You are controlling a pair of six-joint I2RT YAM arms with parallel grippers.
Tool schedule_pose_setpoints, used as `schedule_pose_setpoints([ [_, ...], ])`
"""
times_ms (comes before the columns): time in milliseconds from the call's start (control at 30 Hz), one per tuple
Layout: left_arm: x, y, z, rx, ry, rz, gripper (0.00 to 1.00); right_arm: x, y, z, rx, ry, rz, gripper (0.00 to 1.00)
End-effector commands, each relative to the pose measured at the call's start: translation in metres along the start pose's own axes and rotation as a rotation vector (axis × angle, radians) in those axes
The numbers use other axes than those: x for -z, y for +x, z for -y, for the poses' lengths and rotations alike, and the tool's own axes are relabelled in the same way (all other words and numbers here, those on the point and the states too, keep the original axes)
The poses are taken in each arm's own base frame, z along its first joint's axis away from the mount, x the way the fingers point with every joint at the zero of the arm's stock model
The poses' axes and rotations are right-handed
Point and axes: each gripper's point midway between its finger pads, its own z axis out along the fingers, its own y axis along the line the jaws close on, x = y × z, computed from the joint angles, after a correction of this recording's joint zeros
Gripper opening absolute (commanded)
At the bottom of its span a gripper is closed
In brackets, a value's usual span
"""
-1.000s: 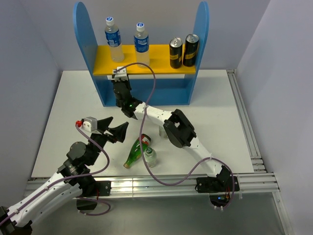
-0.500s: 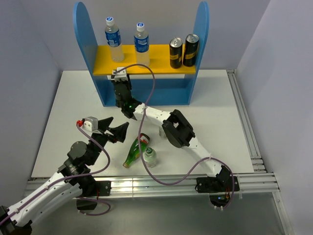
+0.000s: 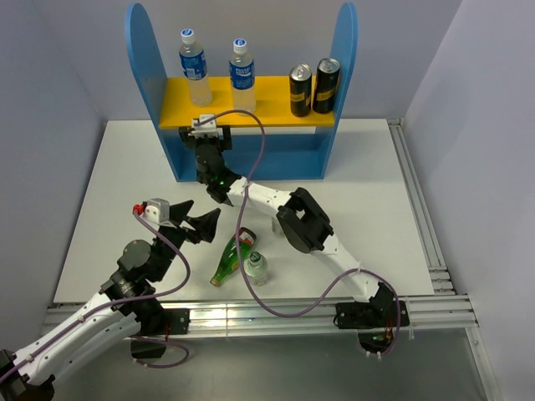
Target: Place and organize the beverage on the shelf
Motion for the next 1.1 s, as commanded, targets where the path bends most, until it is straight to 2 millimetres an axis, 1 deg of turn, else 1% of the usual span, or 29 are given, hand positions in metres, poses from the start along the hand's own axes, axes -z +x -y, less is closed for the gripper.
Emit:
schedule_pose_setpoints([
  [0, -0.001, -0.007, 0.001, 0.015, -0.006, 0.023, 0.98, 0.0, -0.061, 0.015, -0.1, 0.039, 0.092, 1.0],
  [33, -0.001, -0.007, 0.001, 0.015, -0.006, 0.023, 0.98, 0.005, -0.053, 0.013, -0.085, 0.033, 0.079, 1.0],
  [67, -0.001, -0.007, 0.0, 0.016, -0.009, 0.024, 0.98, 0.007, -0.052, 0.014, -0.08, 0.034, 0.075, 1.0],
  [100, -0.002, -0.007, -0.001, 0.015, -0.012, 0.024, 0.98, 0.01, -0.061, 0.016, -0.093, 0.036, 0.086, 1.0],
  [133, -0.001, -0.007, -0.001, 0.015, -0.014, 0.024, 0.98, 0.014, -0.052, 0.017, -0.074, 0.036, 0.073, 1.0],
  [200, -0.002, -0.007, -0.002, 0.017, -0.018, 0.026, 0.98, 0.022, -0.06, 0.018, -0.086, 0.041, 0.08, 1.0],
  [233, -0.002, -0.006, -0.003, 0.016, -0.023, 0.026, 0.98, 0.026, -0.053, 0.019, -0.073, 0.042, 0.068, 1.0],
  [267, -0.002, -0.006, -0.003, 0.016, -0.026, 0.028, 0.98, 0.032, -0.054, 0.017, -0.074, 0.037, 0.068, 1.0],
  [300, -0.002, -0.006, -0.003, 0.018, -0.026, 0.028, 0.98, 0.034, -0.063, 0.02, -0.085, 0.04, 0.077, 1.0],
  [333, -0.002, -0.006, -0.005, 0.018, -0.031, 0.03, 0.98, 0.039, -0.057, 0.02, -0.071, 0.037, 0.067, 1.0],
  [367, -0.002, -0.006, -0.004, 0.019, -0.031, 0.033, 0.98, 0.043, -0.065, 0.02, -0.084, 0.037, 0.073, 1.0],
  [400, -0.002, -0.007, -0.005, 0.018, -0.033, 0.035, 0.98, 0.046, -0.065, 0.021, -0.081, 0.043, 0.064, 1.0],
  [433, -0.002, -0.006, -0.007, 0.022, -0.043, 0.038, 0.98, 0.05, -0.058, 0.022, -0.071, 0.041, 0.05, 1.0],
  [467, -0.003, -0.006, -0.007, 0.02, -0.047, 0.04, 0.98, 0.053, -0.066, 0.022, -0.088, 0.037, 0.05, 1.0],
  [533, -0.004, -0.005, -0.012, 0.019, -0.07, 0.045, 0.98, 0.061, -0.06, 0.024, -0.077, 0.039, 0.032, 1.0],
  [567, -0.004, -0.004, -0.013, 0.016, -0.077, 0.039, 0.98, 0.065, -0.066, 0.026, -0.081, 0.038, 0.034, 1.0],
  [633, -0.005, -0.002, -0.013, 0.02, -0.081, 0.035, 0.98, 0.076, -0.063, 0.027, -0.083, 0.029, 0.029, 1.0],
  [667, -0.006, -0.001, -0.014, 0.02, -0.084, 0.033, 0.98, 0.079, -0.071, 0.029, -0.097, 0.03, 0.035, 1.0],
  [700, -0.006, -0.003, -0.014, 0.023, -0.086, 0.035, 0.98, 0.087, -0.065, 0.029, -0.087, 0.025, 0.021, 1.0],
  [733, -0.006, -0.002, -0.015, 0.024, -0.093, 0.035, 0.98, 0.09, -0.066, 0.03, -0.094, 0.027, 0.019, 1.0],
  [767, -0.005, -0.004, -0.017, 0.03, -0.105, 0.047, 0.98, 0.094, -0.074, 0.033, -0.106, 0.033, 0.021, 1.0],
  [833, -0.003, -0.006, -0.019, 0.052, -0.119, 0.049, 0.98, 0.108, -0.071, 0.034, -0.093, 0.024, 0.01, 1.0],
  [867, -0.002, -0.008, -0.018, 0.063, -0.117, 0.053, 0.99, 0.113, -0.084, 0.04, -0.116, 0.039, 0.02, 1.0],
  [900, -0.002, -0.012, -0.017, 0.071, -0.119, 0.054, 0.99, 0.121, -0.08, 0.042, -0.109, 0.032, 0.014, 1.0],
  [933, -0.002, -0.013, -0.015, 0.087, -0.116, 0.047, 0.98, 0.131, -0.084, 0.041, -0.114, 0.022, 0.012, 1.0],
  [967, 0.0, -0.004, -0.019, 0.078, -0.138, 0.002, 0.97, 0.138, -0.099, 0.048, -0.144, 0.032, 0.024, 1.0],
  [1000, -0.001, -0.011, -0.017, 0.091, -0.145, -0.004, 0.97, 0.145, -0.095, 0.054, -0.136, 0.034, 0.016, 1.0],
  [1033, -0.001, -0.009, -0.017, 0.108, -0.158, -0.026, 0.96, 0.151, -0.098, 0.057, -0.143, 0.034, 0.015, 1.0],
  [1067, 0.001, 0.01, -0.023, 0.081, -0.195, -0.112, 0.96, 0.161, -0.114, 0.061, -0.172, 0.028, 0.024, 1.0],
])
